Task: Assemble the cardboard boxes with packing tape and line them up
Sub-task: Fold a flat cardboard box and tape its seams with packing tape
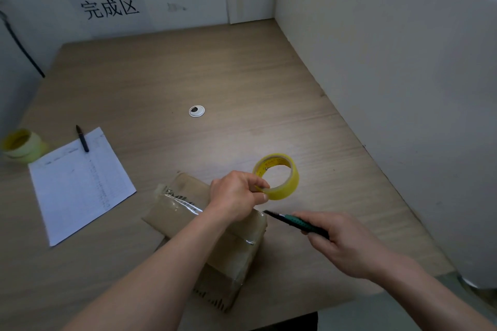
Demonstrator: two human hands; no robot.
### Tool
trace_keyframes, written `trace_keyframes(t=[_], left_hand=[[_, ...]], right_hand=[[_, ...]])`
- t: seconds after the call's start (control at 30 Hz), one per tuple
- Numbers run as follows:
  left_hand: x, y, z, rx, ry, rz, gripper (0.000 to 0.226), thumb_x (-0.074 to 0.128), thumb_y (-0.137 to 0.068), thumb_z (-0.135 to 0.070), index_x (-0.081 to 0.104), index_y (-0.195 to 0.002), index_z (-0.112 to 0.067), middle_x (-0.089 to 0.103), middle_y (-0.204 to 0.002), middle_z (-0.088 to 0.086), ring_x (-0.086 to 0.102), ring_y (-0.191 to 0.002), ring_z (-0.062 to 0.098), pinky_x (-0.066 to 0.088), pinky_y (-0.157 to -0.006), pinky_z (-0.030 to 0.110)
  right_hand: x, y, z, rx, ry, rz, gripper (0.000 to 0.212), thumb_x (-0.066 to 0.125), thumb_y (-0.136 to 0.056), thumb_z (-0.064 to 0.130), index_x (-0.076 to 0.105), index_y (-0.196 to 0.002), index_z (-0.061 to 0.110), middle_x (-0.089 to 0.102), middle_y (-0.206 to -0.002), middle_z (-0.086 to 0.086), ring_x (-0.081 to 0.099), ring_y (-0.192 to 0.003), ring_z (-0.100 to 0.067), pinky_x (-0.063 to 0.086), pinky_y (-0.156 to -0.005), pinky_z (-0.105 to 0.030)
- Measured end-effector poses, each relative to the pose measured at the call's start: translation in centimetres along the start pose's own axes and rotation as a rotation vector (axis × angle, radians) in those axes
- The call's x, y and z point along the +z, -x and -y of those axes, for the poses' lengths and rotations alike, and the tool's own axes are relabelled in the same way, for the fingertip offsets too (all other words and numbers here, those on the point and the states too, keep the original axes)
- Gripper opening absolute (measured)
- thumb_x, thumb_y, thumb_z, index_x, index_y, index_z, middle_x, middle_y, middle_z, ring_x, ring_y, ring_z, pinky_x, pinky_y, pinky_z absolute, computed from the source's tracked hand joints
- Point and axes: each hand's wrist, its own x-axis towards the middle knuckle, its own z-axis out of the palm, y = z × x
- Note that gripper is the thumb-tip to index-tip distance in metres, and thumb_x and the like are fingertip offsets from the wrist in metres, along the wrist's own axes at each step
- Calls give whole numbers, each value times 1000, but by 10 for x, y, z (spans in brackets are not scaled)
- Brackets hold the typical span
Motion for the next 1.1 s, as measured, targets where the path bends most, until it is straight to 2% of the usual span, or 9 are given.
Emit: trace_keyframes(t=[0.13, 0.27, 0.4, 0.53, 0.6, 0.7, 0.83, 1.0, 1.1], left_hand=[[1, -1, 1, 8, -3, -1, 11, 79, -75, -40, 71, -82, -44, 72, -79, -19, 64, -92, 4, 38, -99, 30], [1, 1, 2, 2, 8, -8, 12, 79, -75, -37, 71, -81, -44, 72, -79, -20, 63, -93, 2, 33, -95, 24], [0, 2, 1, 2, -5, -13, 12, 78, -76, -39, 72, -86, -42, 72, -82, -19, 62, -93, 2, 28, -88, 23], [0, 0, 2, 10, -12, -13, 13, 77, -77, -40, 72, -89, -43, 72, -82, -20, 62, -94, 2, 29, -89, 24], [0, -1, 0, 17, -53, -9, 14, 76, -77, -41, 72, -91, -43, 70, -80, -20, 62, -93, 2, 34, -94, 26], [-2, 1, -3, 31, -124, 9, 19, 75, -78, -47, 72, -96, -43, 71, -85, -19, 62, -94, 3, 39, -98, 29], [-1, 3, -1, 52, -153, -17, 17, 75, -77, -48, 67, -90, -43, 71, -85, -19, 63, -93, 5, 42, -93, 30], [2, 5, 8, 84, -154, -20, 18, 73, -78, -37, 56, -85, -35, 70, -81, -19, 62, -94, 9, 40, -92, 32], [4, 4, 18, 122, -160, -24, 7, 57, -77, -33, 53, -80, -37, 72, -82, -15, 61, -96, 20, 46, -90, 36]], right_hand=[[19, -4, -26, 43, 239, 1, 38, 45, -84, 29, 56, -120, 35, 67, -95, 7, 62, -89, -21, 48, -69, -38], [36, 8, -71, 355, 333, -116, 43, 46, -94, 37, 44, -136, 44, 61, -116, 8, 62, -103, -22, 51, -76, -37], [45, 17, -99, 604, 443, -11, 52, 50, -94, 46, 38, -144, 36, 49, -132, 4, 51, -117, -22, 48, -87, -34], [29, -9, -60, 214, 331, -566, 57, 62, -82, 44, 62, -129, 13, 58, -132, -11, 53, -120, -33, 42, -94, -42], [12, -33, -22, -83, 327, -640, 57, 65, -80, 40, 62, -130, 11, 59, -132, -8, 51, -124, -27, 38, -100, -42], [-3, -69, 16, -241, 479, -429, 52, 53, -85, 46, 58, -131, 21, 67, -122, 2, 56, -121, -22, 38, -103, -46], [-1, -93, 19, -126, 392, -42, 40, 56, -91, 41, 47, -129, 34, 71, -103, 8, 64, -96, -22, 38, -104, -41], [4, -99, 17, -94, 143, 43, 50, 53, -80, 43, 49, -130, 38, 66, -90, 12, 62, -83, -18, 47, -73, -30], [8, -105, 15, -97, 95, 112, 21, 53, -79, 39, 49, -99, 42, 55, -78, 14, 53, -74, -14, 42, -68, -30]])
